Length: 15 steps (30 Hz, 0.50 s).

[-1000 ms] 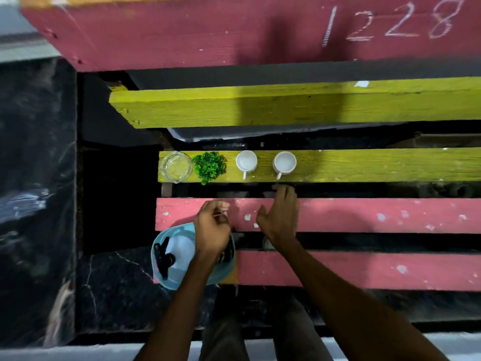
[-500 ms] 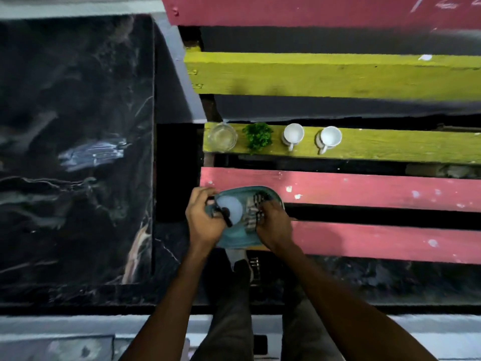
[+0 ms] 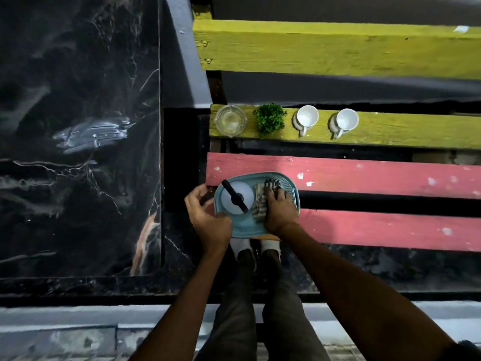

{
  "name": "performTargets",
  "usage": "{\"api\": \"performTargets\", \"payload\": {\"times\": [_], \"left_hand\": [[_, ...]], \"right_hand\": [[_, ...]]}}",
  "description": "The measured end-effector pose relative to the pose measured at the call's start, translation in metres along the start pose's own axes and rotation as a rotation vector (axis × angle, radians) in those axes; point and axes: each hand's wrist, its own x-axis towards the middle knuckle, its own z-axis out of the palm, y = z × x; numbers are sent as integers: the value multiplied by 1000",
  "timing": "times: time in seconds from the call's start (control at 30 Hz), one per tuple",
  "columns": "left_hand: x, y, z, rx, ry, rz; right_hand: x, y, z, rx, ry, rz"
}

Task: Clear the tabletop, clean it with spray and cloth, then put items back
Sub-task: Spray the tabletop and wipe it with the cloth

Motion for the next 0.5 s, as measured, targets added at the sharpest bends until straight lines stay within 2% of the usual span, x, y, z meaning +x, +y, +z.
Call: {"api": "performTargets", "payload": {"times": [0.13, 0.23, 0.33, 0.5], "left_hand": [[-8, -23, 10, 179, -267, -41], [0, -26, 21, 301, -296, 50], [6, -22, 33, 334, -308, 57], [3, -8, 34, 264, -312, -36]], "right_hand": [[14, -3, 3, -53, 137, -35], [19, -3, 2, -83, 251, -159], [15, 2, -2, -62, 210, -210], [-4, 9, -25, 511, 87, -64]]}}
